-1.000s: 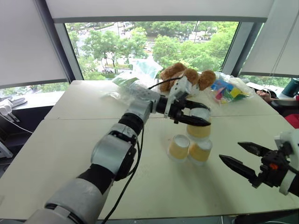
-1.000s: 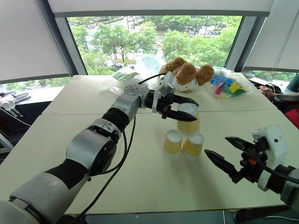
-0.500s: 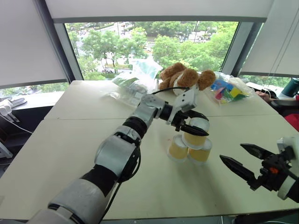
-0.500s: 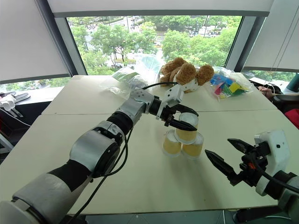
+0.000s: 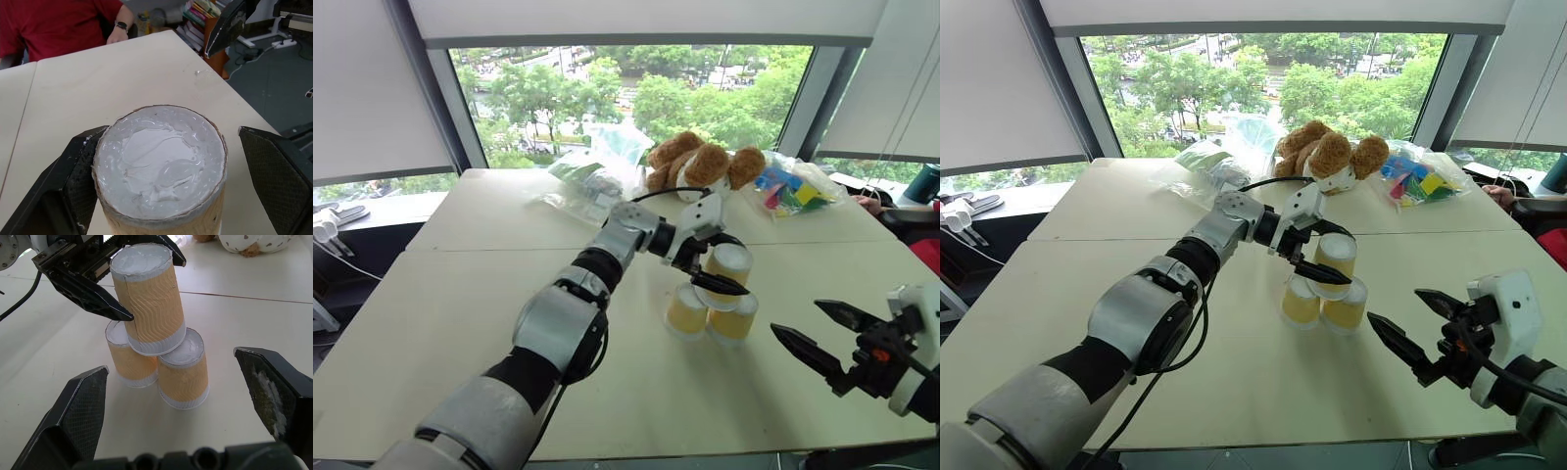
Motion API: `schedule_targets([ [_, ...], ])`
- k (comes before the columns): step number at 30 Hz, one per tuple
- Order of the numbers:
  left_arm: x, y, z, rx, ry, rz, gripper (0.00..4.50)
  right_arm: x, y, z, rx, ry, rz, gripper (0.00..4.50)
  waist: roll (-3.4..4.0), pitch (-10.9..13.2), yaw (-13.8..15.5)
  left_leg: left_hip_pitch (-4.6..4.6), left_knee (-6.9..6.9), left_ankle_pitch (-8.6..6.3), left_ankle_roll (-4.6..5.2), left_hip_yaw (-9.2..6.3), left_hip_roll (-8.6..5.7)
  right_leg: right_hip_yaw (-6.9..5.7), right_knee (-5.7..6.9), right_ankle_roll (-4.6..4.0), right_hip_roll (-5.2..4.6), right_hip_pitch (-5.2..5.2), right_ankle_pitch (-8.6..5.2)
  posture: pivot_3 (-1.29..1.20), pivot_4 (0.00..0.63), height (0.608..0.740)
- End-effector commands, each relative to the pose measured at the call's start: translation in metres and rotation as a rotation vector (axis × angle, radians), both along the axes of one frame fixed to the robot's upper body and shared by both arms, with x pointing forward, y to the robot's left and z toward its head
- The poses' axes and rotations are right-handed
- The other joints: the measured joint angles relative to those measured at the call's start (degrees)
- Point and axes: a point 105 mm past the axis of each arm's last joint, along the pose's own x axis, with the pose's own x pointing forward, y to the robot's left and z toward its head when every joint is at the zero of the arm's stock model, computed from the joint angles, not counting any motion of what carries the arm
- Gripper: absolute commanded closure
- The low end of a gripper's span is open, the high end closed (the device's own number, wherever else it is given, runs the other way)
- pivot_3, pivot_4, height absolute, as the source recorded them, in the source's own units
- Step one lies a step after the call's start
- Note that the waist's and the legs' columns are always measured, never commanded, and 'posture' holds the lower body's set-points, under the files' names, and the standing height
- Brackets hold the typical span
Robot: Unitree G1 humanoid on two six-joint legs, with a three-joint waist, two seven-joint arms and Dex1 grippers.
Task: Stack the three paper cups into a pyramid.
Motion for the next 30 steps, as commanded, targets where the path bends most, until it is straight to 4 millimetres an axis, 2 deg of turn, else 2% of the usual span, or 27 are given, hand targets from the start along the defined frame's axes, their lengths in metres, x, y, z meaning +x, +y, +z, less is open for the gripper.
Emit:
schedule_targets([
  [1, -0.001, -0.001, 0.022, -0.068, -0.019, -0.010, 0.09, 0.001, 0.004, 0.007, -0.017, -0.039, 0.017, 0.00, 0.00, 0.0, 0.0, 0.00, 0.00, 0.00, 0.00, 0.00, 0.00, 0.00, 0.01, 0.00, 0.00, 0.00, 0.00, 0.00, 0.150, 0.740],
  [6, -0.001, 0.004, 0.053, -0.162, 0.033, -0.022, 0.09, 0.004, 0.006, 0.005, -0.021, -0.036, 0.028, 0.00, 0.00, 0.0, 0.0, -0.01, 0.00, 0.00, 0.00, 0.00, 0.00, 0.00, 0.02, 0.00, 0.00, -0.01, 0.00, 0.00, 0.150, 0.740],
  [12, -0.002, 0.021, 0.108, -0.314, 0.010, -0.027, 0.09, 0.006, 0.006, 0.007, -0.020, -0.042, 0.038, 0.00, 0.00, 0.0, -0.1, -0.02, 0.01, 0.00, 0.00, 0.00, 0.00, 0.00, 0.03, 0.00, 0.01, -0.02, 0.00, 0.00, 0.150, 0.740],
  [15, 0.011, 0.050, 0.132, -0.403, 0.000, 0.055, 0.09, 0.003, 0.001, 0.024, 0.024, -0.104, 0.030, 0.00, 0.02, 0.0, -0.2, -0.01, 0.00, 0.00, 0.00, 0.00, 0.02, 0.00, 0.03, 0.00, 0.01, -0.02, 0.00, 0.00, 0.150, 0.740],
  [17, 0.019, 0.072, 0.132, -0.412, 0.013, 0.103, 0.09, 0.000, -0.003, 0.029, 0.036, -0.114, 0.027, 0.00, 0.02, 0.0, -0.4, 0.04, -0.01, 0.00, 0.00, 0.00, 0.06, 0.02, 0.04, 0.00, 0.04, -0.01, 0.00, 0.00, 0.150, 0.740],
  [20, 0.041, 0.127, 0.097, -0.320, 0.066, 0.253, 0.09, -0.008, -0.004, 0.017, 0.038, -0.033, 0.049, 0.00, 0.23, -0.1, -0.6, 0.09, -0.05, 0.00, 0.00, 0.00, 0.09, 0.03, 0.04, 0.00, 0.08, 0.00, 0.00, 0.00, 0.150, 0.740],
  [22, 0.051, 0.168, 0.058, -0.218, 0.073, 0.389, 0.09, -0.010, -0.009, 0.008, 0.078, 0.000, 0.042, 0.00, 0.30, -0.2, -1.3, 0.15, -0.09, 0.00, 0.00, 0.00, 0.10, 0.04, 0.06, 0.00, 0.10, 0.00, 0.00, 0.00, 0.150, 0.740],
  [24, 0.052, 0.188, 0.036, -0.153, 0.062, 0.460, 0.09, -0.010, -0.011, 0.004, 0.108, 0.003, 0.034, 0.00, 0.28, -0.2, -1.6, 0.17, -0.10, 0.00, 0.00, -0.03, 0.14, 0.07, 0.09, 0.00, 0.14, -0.01, 0.00, 0.00, 0.150, 0.740],
  [25, 0.050, 0.207, 0.020, -0.146, 0.091, 0.536, 0.09, -0.008, -0.014, -0.002, 0.102, 0.019, 0.028, 0.00, 0.27, -0.2, -1.5, 0.13, -0.11, 0.00, 0.00, -0.04, 0.13, 0.10, 0.07, 0.00, 0.14, -0.04, 0.00, 0.00, 0.150, 0.740],
  [28, 0.023, 0.238, -0.014, -0.146, 0.190, 0.676, 0.09, -0.004, -0.021, -0.016, 0.092, 0.063, 0.026, 0.00, 0.25, -0.2, -1.5, 0.02, -0.02, -0.01, -0.01, -0.11, 0.08, 0.15, 0.05, -0.03, 0.08, -0.10, 0.02, 0.00, 0.150, 0.740],
  [30, -0.003, 0.241, -0.032, -0.140, 0.248, 0.724, 0.09, -0.003, -0.028, -0.023, 0.092, 0.087, 0.016, 0.00, 0.26, -0.2, -1.3, -0.05, -0.04, -0.01, -0.03, -0.17, 0.08, 0.21, 0.05, -0.06, 0.07, -0.20, 0.04, 0.00, 0.150, 0.740],
])
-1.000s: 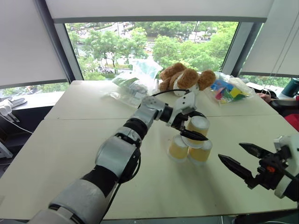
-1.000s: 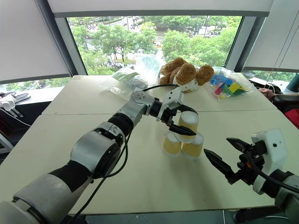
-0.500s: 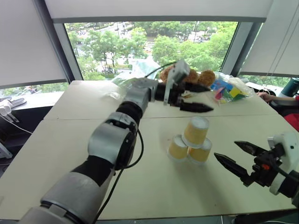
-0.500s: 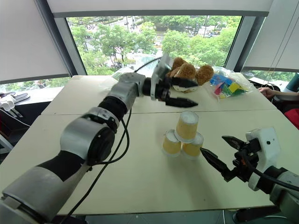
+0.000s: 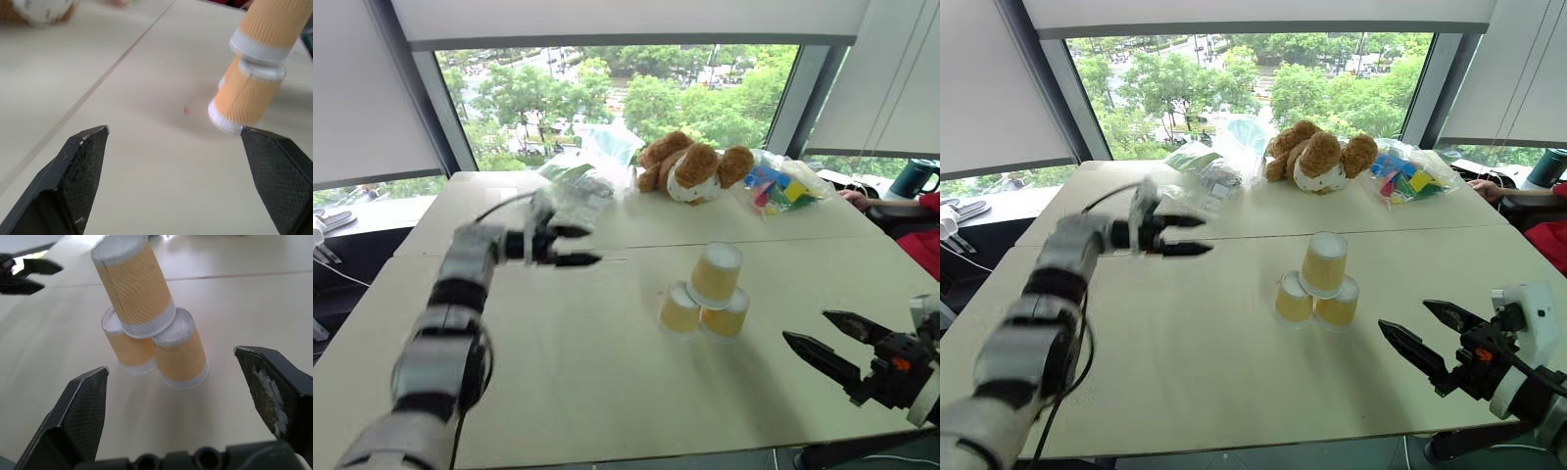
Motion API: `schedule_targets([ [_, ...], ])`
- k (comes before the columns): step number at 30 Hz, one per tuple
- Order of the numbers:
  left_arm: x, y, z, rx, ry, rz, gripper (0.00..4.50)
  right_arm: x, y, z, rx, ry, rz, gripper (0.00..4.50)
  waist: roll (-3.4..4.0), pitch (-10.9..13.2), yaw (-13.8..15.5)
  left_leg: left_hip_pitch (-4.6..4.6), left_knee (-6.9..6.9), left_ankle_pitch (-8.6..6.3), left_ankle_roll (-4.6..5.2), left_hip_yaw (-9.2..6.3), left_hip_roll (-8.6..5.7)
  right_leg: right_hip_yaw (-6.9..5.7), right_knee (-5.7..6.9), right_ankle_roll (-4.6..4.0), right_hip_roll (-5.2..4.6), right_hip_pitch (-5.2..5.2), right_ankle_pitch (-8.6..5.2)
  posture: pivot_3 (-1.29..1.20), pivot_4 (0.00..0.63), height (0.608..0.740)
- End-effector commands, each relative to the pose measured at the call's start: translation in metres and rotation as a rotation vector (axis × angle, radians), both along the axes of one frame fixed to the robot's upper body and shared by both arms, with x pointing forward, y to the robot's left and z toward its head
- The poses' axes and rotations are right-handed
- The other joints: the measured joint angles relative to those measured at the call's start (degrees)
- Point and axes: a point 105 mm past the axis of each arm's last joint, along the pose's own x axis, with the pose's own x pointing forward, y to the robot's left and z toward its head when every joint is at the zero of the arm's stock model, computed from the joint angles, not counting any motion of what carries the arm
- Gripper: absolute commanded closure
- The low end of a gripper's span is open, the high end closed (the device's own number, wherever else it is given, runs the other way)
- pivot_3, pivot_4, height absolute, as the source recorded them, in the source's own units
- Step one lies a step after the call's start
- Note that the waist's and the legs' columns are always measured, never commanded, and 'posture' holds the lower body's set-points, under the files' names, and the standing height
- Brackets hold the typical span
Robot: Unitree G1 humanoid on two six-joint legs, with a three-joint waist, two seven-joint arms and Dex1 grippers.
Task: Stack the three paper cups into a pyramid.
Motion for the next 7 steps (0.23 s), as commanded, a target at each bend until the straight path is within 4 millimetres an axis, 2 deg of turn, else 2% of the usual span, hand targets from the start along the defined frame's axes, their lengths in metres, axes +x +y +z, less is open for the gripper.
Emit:
schedule_targets([
  [1, -0.040, -0.006, 0.014, -0.042, -0.023, 0.036, 0.09, 0.002, -0.013, -0.008, -0.020, 0.018, -0.017, 0.00, 0.00, 0.0, 0.4, -0.02, -0.01, 0.00, 0.00, -0.13, -0.03, 0.03, -0.01, -0.01, 0.00, 0.02, 0.01, 0.00, 0.150, 0.740],
  [5, -0.092, -0.017, -0.013, -0.104, 0.116, 0.096, 0.09, 0.003, -0.021, -0.022, -0.058, 0.072, -0.005, 0.00, 0.06, 0.0, 1.5, 0.06, 0.02, 0.00, 0.00, -0.22, -0.05, 0.07, -0.25, -0.04, 0.02, 0.27, 0.02, 0.00, 0.150, 0.740],
  [7, -0.104, -0.019, -0.025, -0.102, 0.143, 0.130, 0.09, 0.007, -0.021, -0.022, -0.058, 0.067, 0.007, 0.00, 0.10, -0.1, 1.6, 0.18, 0.04, 0.01, -0.02, -0.22, 0.00, 0.08, -0.44, -0.04, 0.06, 0.39, 0.02, 0.00, 0.150, 0.740],
])
